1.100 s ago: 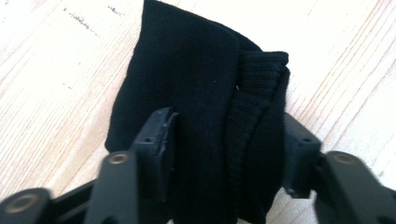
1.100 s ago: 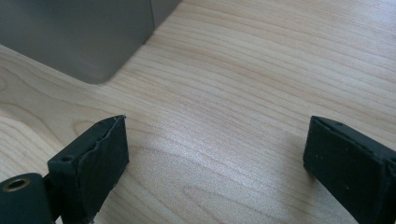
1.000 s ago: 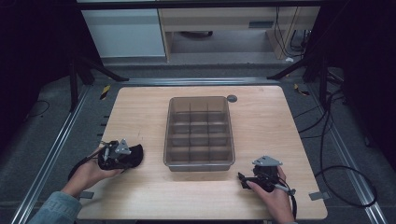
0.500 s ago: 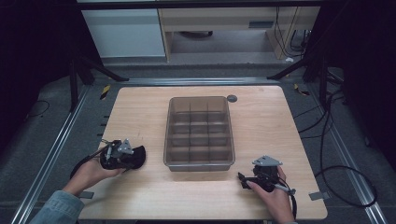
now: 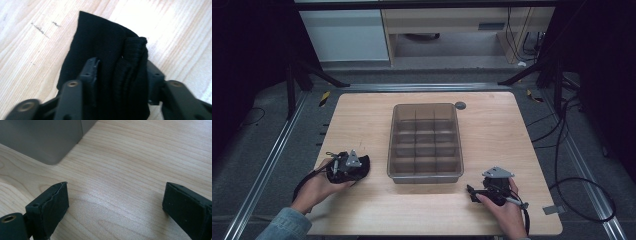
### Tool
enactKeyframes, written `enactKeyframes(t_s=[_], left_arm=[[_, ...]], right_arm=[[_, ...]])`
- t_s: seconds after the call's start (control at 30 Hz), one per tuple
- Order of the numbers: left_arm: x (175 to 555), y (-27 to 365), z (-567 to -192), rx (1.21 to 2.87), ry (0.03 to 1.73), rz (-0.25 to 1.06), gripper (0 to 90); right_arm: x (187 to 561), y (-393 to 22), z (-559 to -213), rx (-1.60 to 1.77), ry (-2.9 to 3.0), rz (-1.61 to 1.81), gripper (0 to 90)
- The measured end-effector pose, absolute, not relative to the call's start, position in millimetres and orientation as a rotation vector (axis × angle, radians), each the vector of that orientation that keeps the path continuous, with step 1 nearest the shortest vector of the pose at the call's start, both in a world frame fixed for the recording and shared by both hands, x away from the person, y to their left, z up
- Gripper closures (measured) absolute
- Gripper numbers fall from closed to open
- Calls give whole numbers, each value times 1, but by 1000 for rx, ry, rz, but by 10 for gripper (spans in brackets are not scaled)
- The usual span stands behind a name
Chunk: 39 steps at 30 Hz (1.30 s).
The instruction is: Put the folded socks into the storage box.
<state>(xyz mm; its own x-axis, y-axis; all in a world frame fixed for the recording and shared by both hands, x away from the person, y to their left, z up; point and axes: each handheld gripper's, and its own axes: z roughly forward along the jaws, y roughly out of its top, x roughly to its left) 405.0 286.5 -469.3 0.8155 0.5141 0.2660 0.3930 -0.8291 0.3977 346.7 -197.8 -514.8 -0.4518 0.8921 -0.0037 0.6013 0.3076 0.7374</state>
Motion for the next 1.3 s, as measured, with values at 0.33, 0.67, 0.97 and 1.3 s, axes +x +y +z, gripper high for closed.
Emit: enactKeyframes(t_s=[0.33, 0.67, 0.97, 1.3], left_arm=[[413, 289, -463, 2712, 641, 458, 691], [416, 293, -441, 2637, 638, 317, 699], [416, 288, -407, 2634, 562, 319, 698], [410, 269, -369, 2636, 472, 363, 697]], right_arm=[[347, -198, -515, 1330, 2167, 951, 70], [347, -198, -515, 1326, 2169, 952, 70], [347, -198, -515, 1326, 2169, 952, 70], [346, -198, -515, 1324, 2167, 949, 75]])
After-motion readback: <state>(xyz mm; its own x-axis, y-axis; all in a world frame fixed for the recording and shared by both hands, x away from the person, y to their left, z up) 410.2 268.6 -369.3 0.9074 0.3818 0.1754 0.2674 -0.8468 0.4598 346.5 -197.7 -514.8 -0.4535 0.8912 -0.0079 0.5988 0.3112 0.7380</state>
